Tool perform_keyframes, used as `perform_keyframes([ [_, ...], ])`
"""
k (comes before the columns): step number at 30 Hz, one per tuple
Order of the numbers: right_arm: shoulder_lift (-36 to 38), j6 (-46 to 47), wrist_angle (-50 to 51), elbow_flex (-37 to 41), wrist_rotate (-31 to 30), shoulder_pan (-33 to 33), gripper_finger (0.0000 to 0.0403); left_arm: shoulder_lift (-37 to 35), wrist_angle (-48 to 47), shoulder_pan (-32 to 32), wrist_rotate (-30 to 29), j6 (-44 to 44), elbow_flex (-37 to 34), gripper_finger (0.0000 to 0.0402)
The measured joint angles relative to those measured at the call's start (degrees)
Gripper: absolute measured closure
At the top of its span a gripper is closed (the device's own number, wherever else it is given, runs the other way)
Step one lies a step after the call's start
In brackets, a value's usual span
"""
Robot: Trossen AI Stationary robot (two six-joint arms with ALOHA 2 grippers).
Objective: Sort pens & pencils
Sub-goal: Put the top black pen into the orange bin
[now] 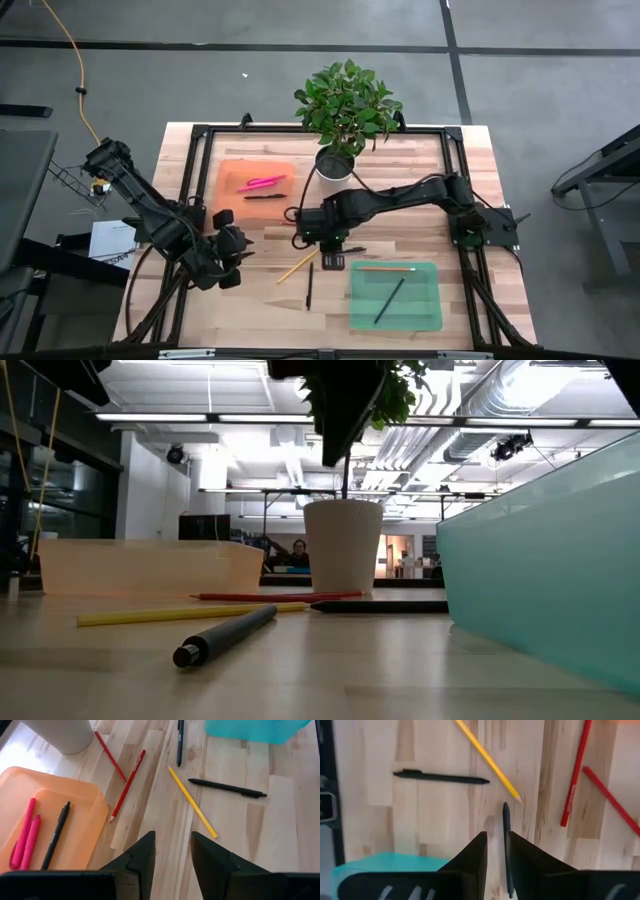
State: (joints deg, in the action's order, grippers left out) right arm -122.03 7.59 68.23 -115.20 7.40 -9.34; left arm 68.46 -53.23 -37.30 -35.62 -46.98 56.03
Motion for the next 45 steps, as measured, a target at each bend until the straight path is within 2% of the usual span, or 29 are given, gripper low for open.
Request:
perform_keyframes([
  [14, -6.95, -0.17, 1.0, 0.27, -0.68, -0.17, 0.0339, -0.02, -1.47, 0.04, 0.0, 0.63, 0.0, 0.0289],
  [21, -7.05, 1.39, 0.38, 4.64, -1.25, -0.65, 0.0339, 0.0, -2.72, 0.04, 0.0, 0.65, 0.0, 0.0289],
  [30, -7.05, 3.89, -5.54, 9.01, -1.85, -1.33, 0.0339, -0.02, -2.72, 0.04, 0.0, 0.21, -0.01, 0.0289],
  [45, -7.05, 4.07, -8.33, 10.01, -2.4, -0.62, 0.0328, 0.0, -2.98, 0.02, 0.0, 0.2, -0.02, 0.0289],
])
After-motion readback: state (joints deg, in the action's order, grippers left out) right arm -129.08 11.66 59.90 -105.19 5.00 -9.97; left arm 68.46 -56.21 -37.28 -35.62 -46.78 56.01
